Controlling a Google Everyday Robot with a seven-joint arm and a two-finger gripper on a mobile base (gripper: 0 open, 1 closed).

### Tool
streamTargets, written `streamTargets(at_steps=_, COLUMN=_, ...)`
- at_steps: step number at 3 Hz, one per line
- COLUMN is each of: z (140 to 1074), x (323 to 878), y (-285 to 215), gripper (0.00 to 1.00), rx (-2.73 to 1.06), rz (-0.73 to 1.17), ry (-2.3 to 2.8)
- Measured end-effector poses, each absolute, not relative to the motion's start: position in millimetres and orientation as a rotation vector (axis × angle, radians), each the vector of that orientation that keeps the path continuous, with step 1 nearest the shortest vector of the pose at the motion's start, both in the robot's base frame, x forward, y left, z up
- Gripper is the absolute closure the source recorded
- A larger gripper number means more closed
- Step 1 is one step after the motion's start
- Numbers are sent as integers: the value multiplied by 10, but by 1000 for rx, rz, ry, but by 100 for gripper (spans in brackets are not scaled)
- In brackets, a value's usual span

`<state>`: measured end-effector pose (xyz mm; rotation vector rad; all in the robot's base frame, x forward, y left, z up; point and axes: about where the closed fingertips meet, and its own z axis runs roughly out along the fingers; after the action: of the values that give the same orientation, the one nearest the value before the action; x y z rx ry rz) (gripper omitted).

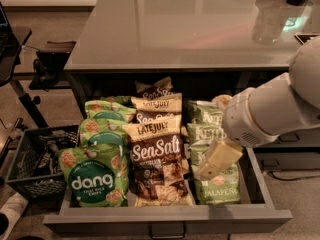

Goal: Pick brown chip bag from top drawer and place on counter

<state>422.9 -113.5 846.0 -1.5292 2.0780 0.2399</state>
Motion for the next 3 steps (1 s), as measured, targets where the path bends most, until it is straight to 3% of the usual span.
streamTargets(at_steps=1, z=8525, x=4306, y=-711, gripper=0, rx=-1482, rz=300, ry=1990)
streamTargets(at_steps=3, z=8373, x=4435, y=-615, gripper=0, rx=-1465, rz=271, ry=1973)
